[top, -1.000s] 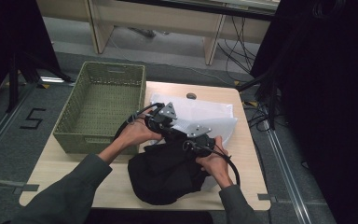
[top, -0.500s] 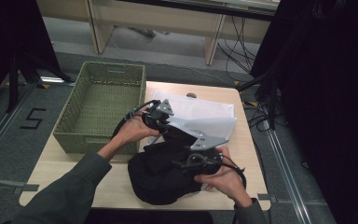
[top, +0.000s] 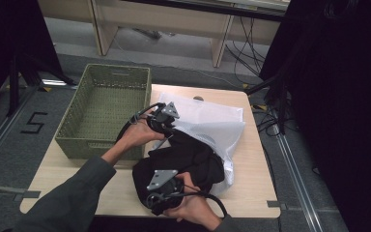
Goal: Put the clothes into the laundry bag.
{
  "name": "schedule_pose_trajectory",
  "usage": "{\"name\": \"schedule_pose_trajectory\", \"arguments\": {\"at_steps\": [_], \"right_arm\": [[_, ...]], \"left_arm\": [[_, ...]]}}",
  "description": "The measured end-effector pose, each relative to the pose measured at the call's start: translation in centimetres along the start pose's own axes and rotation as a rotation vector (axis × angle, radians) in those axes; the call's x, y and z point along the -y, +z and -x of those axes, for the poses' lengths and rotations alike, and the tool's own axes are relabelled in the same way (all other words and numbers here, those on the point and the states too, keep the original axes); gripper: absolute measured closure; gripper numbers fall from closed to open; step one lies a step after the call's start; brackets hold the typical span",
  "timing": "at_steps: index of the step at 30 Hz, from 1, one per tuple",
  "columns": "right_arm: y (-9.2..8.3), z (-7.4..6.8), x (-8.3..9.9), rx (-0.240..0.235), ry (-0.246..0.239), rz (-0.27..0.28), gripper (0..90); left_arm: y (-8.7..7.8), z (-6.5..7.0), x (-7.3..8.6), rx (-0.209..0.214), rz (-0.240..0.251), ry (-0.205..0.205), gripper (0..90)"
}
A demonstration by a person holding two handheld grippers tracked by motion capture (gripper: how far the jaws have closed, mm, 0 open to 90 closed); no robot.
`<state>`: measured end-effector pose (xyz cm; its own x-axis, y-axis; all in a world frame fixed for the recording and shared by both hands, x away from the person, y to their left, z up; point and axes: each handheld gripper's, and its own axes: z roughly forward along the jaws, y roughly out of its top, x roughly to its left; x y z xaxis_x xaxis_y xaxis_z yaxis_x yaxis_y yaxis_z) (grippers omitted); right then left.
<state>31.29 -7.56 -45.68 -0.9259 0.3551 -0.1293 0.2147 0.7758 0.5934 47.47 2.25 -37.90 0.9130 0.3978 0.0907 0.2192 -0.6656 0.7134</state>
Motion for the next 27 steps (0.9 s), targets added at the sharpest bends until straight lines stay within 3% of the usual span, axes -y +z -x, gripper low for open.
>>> {"name": "schedule_pose_trajectory", "arguments": {"at_steps": [1,2,3,4,5,7,8,11,14,15,18,19,20,23,24,26,27], "right_arm": [[0.9,-0.3,0.2,0.073,-0.046,-0.042,54.8],[1.4,-0.1,0.4,0.089,-0.084,-0.098,69.3],[1.5,0.3,0.7,0.107,-0.097,-0.103,80.5],[1.1,0.7,0.6,0.104,-0.090,-0.092,84.7],[0.5,1.0,0.5,0.112,-0.071,-0.052,86.6],[-2.3,2.3,-0.1,0.170,-0.065,0.006,87.1],[-3.4,2.9,-0.2,0.177,-0.017,0.005,87.3],[-5.9,6.7,0.5,0.331,0.046,0.008,87.7],[-6.2,10.9,2.7,0.480,0.125,0.000,87.7],[-5.8,12.2,3.8,0.527,0.129,-0.041,87.7],[-3.6,14.0,6.4,0.504,0.231,-0.143,87.1],[-2.8,14.4,7.2,0.490,0.234,-0.189,86.7],[-2.5,14.5,7.4,0.481,0.237,-0.198,86.4],[-3.1,14.7,7.0,0.495,0.275,-0.164,76.7],[-3.3,14.8,6.9,0.489,0.272,-0.150,73.5],[-4.1,14.6,6.4,0.477,0.291,-0.113,61.8],[-4.7,14.4,6.2,0.458,0.328,-0.075,54.1]], "left_arm": [[0.0,0.1,0.0,-0.001,-0.002,-0.001,87.1],[0.0,0.2,0.1,-0.003,0.001,-0.006,87.3],[0.0,0.4,0.1,-0.006,0.016,-0.011,87.3],[-0.2,0.4,0.1,-0.001,0.000,0.004,87.3],[-0.3,0.5,0.1,-0.002,0.002,0.022,87.3],[-0.5,0.8,0.2,0.003,0.019,-0.006,87.3],[-0.7,0.7,0.2,0.007,0.003,0.014,87.3],[-0.7,1.0,0.1,0.009,0.013,0.015,87.3],[-0.7,1.2,0.0,0.020,-0.003,0.041,87.3],[-0.6,1.3,0.0,0.021,-0.001,0.032,87.3],[-0.3,1.2,-0.1,0.028,-0.008,0.050,87.3],[-0.2,1.3,0.0,0.030,-0.007,0.033,87.3],[-0.2,1.3,0.0,0.028,-0.003,0.036,87.3],[-0.3,1.1,0.0,0.022,-0.004,0.032,87.1],[-0.3,1.1,0.1,0.024,-0.001,0.014,87.1],[-0.3,1.1,0.0,0.020,0.002,0.017,87.0],[-0.2,1.1,0.1,0.019,0.010,0.004,86.9]]}}
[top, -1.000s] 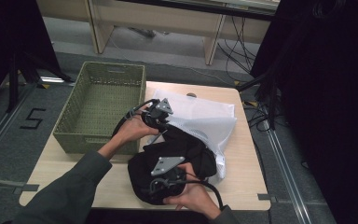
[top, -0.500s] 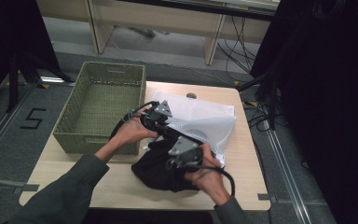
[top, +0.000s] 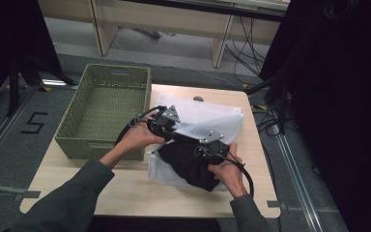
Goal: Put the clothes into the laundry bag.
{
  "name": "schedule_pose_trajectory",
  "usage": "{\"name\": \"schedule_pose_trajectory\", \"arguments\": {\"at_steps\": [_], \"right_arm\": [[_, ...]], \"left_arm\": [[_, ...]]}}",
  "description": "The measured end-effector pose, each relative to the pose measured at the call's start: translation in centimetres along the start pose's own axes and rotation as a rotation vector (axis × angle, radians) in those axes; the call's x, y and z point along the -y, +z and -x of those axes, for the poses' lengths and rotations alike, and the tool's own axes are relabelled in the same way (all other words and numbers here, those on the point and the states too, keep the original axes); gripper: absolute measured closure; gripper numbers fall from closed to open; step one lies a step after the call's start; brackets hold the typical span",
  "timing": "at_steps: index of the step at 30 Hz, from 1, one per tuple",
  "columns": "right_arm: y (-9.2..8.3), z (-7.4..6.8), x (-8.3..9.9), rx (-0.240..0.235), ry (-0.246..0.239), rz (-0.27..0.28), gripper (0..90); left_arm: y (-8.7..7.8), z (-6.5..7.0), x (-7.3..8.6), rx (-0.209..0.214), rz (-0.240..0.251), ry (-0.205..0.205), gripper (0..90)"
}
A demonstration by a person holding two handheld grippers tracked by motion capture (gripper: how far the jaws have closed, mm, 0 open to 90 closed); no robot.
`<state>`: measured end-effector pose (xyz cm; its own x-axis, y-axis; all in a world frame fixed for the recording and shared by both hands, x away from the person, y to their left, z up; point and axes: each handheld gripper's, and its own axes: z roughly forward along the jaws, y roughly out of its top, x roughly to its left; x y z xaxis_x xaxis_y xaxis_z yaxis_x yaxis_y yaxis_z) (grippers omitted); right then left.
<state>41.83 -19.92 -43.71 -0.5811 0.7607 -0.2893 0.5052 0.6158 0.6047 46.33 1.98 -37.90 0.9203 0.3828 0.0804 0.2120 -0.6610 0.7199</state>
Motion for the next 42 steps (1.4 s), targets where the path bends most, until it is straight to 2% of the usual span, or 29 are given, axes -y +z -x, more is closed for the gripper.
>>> {"name": "schedule_pose_trajectory", "arguments": {"at_steps": [1,2,3,4,6,8,9,10,12,15,16,19,20,21,22,23,25,26,27,28,29,30,31,33,34,36,38,40,42], "right_arm": [[-0.4,0.1,-0.2,-0.018,0.013,0.030,50.7],[-1.4,0.4,-0.4,-0.061,0.017,0.067,47.8],[-2.1,0.3,-0.5,-0.079,0.044,0.078,45.3],[-2.9,0.2,-0.6,-0.096,0.043,0.103,43.4],[-4.3,0.0,-0.6,-0.141,-0.003,0.159,41.3],[-5.6,-0.7,-0.6,-0.189,0.001,0.184,39.7],[-6.2,-1.1,-0.7,-0.212,-0.023,0.209,39.5],[-6.6,-1.5,-0.7,-0.226,-0.017,0.216,39.7],[-7.0,-3.3,-0.7,-0.310,-0.050,0.229,38.8],[-5.9,-5.7,-0.7,-0.339,-0.112,0.206,35.9],[-5.3,-6.5,-0.6,-0.349,-0.121,0.155,34.2],[-2.4,-8.4,0.2,-0.328,-0.177,0.054,30.4],[-1.6,-8.7,0.5,-0.310,-0.186,0.046,35.5],[-1.0,-9.0,0.7,-0.304,-0.174,0.044,45.7],[-0.6,-8.6,0.6,-0.289,-0.204,0.021,59.5],[-0.2,-8.5,0.6,-0.261,-0.195,0.038,68.8],[-0.1,-7.8,0.2,-0.233,-0.192,0.038,78.7],[-0.3,-7.0,-0.3,-0.227,-0.213,0.028,81.9],[-0.4,-6.7,-0.5,-0.192,-0.186,0.045,84.1],[-0.5,-6.0,-0.9,-0.161,-0.182,0.067,85.0],[-0.6,-5.1,-1.5,-0.121,-0.164,0.094,85.3],[-0.7,-4.3,-1.9,-0.085,-0.138,0.130,85.4],[-0.6,-3.4,-2.3,-0.071,-0.135,0.160,85.5],[-0.3,-2.6,-2.6,-0.025,-0.064,0.176,85.3],[0.5,-2.2,-2.7,-0.012,-0.067,0.167,85.0],[2.3,-2.3,-2.5,-0.009,-0.035,0.139,83.1],[4.1,-2.8,-2.3,-0.018,-0.025,0.105,79.7],[3.8,-2.6,-2.7,-0.034,-0.035,0.116,74.6],[2.9,-2.6,-2.8,-0.078,0.005,0.125,62.0]], "left_arm": [[0.0,-0.1,0.0,0.004,-0.012,0.015,86.8],[0.0,-0.1,0.0,0.004,-0.011,0.012,86.7],[0.1,-0.1,0.0,0.001,-0.009,0.004,86.7],[0.2,-0.1,0.1,0.004,-0.011,-0.008,86.7],[0.3,-0.3,0.1,0.004,-0.010,-0.006,86.6],[0.3,-0.4,0.2,0.002,-0.017,-0.006,86.6],[0.3,-0.4,0.2,0.002,-0.019,-0.007,86.5],[0.3,-0.4,0.2,0.001,-0.017,-0.012,86.5],[0.3,-0.4,0.1,0.001,-0.016,-0.013,86.5],[0.2,-0.5,0.2,0.001,-0.022,-0.007,86.5],[0.2,-0.4,0.2,0.000,-0.023,-0.005,86.5],[0.1,-0.3,0.2,0.001,-0.024,-0.002,86.6],[0.1,-0.2,0.3,0.004,-0.026,-0.010,86.8],[0.1,-0.3,0.3,0.005,-0.029,0.003,86.9],[0.1,-0.2,0.4,0.004,-0.028,-0.003,87.0],[0.1,-0.1,0.5,0.009,-0.029,-0.002,87.1],[0.0,0.1,0.8,0.025,-0.027,-0.021,87.3],[-0.1,0.2,0.9,0.024,-0.038,0.000,87.4],[-0.1,0.4,1.0,0.028,-0.032,-0.010,87.5],[-0.1,0.5,1.0,0.033,-0.030,0.004,87.5],[-0.1,0.8,1.1,0.026,-0.010,-0.019,87.5],[-0.4,0.7,1.1,0.032,-0.031,0.020,87.4],[-0.5,0.8,1.1,0.034,-0.010,0.001,87.4],[-0.6,1.0,1.1,0.030,0.025,-0.025,87.4],[-0.7,1.0,1.1,0.033,0.019,-0.017,87.4],[-0.4,1.0,1.2,0.031,0.010,-0.018,87.4],[-0.2,0.8,1.5,0.034,-0.016,0.004,87.4],[-0.1,0.9,1.7,0.034,-0.014,-0.006,87.3],[0.0,0.7,1.8,0.032,-0.009,-0.022,87.1]]}}
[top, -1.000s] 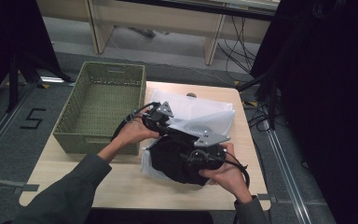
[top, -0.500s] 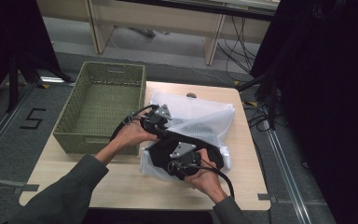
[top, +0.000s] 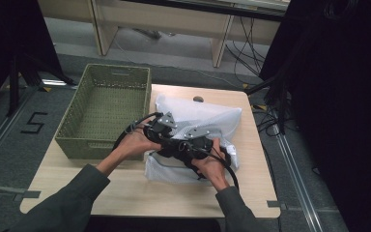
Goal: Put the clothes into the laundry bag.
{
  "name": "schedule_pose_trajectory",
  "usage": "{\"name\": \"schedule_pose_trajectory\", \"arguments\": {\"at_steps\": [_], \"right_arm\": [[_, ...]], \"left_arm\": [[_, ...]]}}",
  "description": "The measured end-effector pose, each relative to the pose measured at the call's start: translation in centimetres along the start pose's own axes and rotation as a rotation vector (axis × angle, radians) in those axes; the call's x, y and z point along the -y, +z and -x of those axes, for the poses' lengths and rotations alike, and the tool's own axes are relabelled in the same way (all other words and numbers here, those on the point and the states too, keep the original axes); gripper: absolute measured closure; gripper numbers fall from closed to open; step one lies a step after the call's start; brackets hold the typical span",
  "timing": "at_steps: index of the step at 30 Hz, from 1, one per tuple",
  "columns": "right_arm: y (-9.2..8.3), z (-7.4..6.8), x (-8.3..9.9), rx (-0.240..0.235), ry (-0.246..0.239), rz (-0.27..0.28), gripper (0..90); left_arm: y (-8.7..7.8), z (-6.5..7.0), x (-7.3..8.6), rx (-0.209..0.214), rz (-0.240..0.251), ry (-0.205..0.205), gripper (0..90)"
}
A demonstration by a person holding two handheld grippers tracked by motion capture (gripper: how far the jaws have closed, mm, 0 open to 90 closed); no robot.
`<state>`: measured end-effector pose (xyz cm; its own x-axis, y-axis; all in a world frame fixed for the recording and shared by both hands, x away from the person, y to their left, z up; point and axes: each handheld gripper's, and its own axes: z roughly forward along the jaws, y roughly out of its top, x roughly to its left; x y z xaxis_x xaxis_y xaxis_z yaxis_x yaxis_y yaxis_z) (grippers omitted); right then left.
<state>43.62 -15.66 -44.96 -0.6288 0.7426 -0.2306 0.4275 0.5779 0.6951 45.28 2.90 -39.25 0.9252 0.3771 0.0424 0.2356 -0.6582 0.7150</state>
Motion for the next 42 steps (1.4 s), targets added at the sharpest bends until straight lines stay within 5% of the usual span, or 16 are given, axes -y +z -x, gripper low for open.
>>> {"name": "schedule_pose_trajectory", "arguments": {"at_steps": [1,3,10,14,16,22,24,26,28,30,34,35,39,40,41,42], "right_arm": [[-0.7,0.2,0.0,-0.012,0.023,0.016,55.4],[-2.1,0.6,0.0,-0.065,0.021,0.039,47.0],[-8.2,1.3,1.5,-0.168,0.089,0.104,36.2],[-9.7,0.9,4.3,-0.154,0.086,0.018,33.4],[-9.2,0.8,5.8,-0.149,0.052,-0.028,31.8],[-5.1,0.1,7.0,-0.131,-0.036,-0.114,31.3],[-3.9,-0.2,6.8,-0.107,-0.041,-0.159,39.9],[-3.4,-0.2,6.5,-0.094,-0.059,-0.186,50.7],[-3.3,-0.1,5.8,-0.086,-0.066,-0.174,69.1],[-3.3,0.2,4.9,-0.061,-0.080,-0.155,77.2],[-3.5,1.3,3.1,-0.021,-0.016,-0.086,80.0],[-3.2,1.5,2.9,-0.010,0.003,-0.069,80.0],[-1.3,1.5,2.7,-0.039,0.027,-0.081,79.8],[-1.2,1.4,2.8,-0.045,0.021,-0.085,79.8],[-1.3,1.3,2.7,-0.044,0.017,-0.089,79.7],[-1.6,1.5,2.6,-0.044,0.022,-0.077,79.7]], "left_arm": [[0.2,0.1,0.0,-0.001,0.033,-0.029,87.1],[0.2,-0.1,0.0,-0.003,0.003,-0.013,87.0],[1.3,0.4,0.0,-0.001,0.012,-0.035,86.6],[1.1,0.3,-0.1,-0.003,-0.007,-0.014,86.4],[1.1,0.4,-0.1,-0.007,0.029,-0.048,86.4],[0.9,0.3,-0.1,0.002,-0.008,-0.005,86.4],[1.0,0.7,-0.1,0.002,0.022,-0.045,86.4],[0.8,0.5,-0.1,0.010,-0.012,0.002,86.4],[1.1,0.8,-0.1,0.010,0.015,-0.029,86.5],[0.9,0.9,-0.1,0.016,-0.002,-0.008,86.6],[0.7,1.0,-0.1,0.013,-0.011,0.020,86.7],[0.8,1.0,0.0,0.015,0.016,-0.010,86.7],[0.6,0.7,0.3,0.011,-0.011,0.004,85.1],[0.7,1.0,0.4,-0.008,0.017,-0.038,81.6],[0.2,0.9,0.4,-0.027,-0.006,0.004,74.0],[0.1,1.2,0.5,-0.040,0.018,-0.019,70.5]]}}
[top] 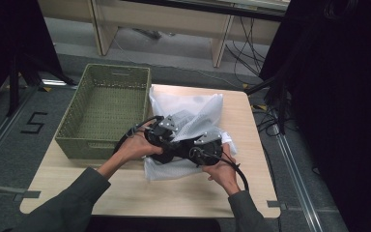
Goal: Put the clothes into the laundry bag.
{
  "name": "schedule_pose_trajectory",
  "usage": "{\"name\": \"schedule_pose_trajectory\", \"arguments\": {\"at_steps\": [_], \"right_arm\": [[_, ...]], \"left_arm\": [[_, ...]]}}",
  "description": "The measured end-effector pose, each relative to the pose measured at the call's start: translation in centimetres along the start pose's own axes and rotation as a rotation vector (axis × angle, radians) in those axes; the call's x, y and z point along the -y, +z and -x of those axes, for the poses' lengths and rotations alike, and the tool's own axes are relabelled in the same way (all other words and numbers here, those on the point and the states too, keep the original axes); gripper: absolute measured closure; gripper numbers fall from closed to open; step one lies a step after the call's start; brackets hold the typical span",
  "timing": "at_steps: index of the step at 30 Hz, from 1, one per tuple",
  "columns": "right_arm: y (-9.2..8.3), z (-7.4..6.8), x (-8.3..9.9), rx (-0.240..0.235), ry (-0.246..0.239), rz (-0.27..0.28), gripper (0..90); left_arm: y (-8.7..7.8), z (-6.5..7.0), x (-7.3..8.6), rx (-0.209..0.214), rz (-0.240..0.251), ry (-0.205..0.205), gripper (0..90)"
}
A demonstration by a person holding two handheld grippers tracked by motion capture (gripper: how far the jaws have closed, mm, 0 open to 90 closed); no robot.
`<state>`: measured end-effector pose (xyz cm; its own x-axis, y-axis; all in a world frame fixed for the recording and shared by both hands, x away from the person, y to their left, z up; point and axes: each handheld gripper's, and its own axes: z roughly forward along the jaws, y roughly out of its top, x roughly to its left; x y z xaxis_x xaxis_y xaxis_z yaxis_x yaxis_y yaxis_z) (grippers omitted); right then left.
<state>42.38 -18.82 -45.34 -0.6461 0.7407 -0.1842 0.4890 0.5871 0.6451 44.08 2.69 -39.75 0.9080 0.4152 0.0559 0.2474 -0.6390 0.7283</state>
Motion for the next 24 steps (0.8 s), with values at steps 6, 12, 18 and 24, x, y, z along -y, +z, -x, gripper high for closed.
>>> {"name": "schedule_pose_trajectory", "arguments": {"at_steps": [6,12,18,24], "right_arm": [[-0.5,0.8,0.4,-0.041,0.083,0.015,79.9],[-0.6,1.1,0.2,-0.048,0.073,0.013,79.9],[-0.9,1.3,0.3,-0.066,0.075,0.016,81.4],[-1.4,1.5,0.4,-0.069,0.078,0.027,84.1]], "left_arm": [[-2.8,3.3,0.8,-0.083,0.120,0.023,58.4],[0.7,7.1,3.6,-0.002,0.060,0.032,56.6],[7.3,7.0,5.3,-0.046,0.000,-0.002,52.4],[9.6,6.2,5.8,-0.039,-0.031,-0.055,59.3]]}}
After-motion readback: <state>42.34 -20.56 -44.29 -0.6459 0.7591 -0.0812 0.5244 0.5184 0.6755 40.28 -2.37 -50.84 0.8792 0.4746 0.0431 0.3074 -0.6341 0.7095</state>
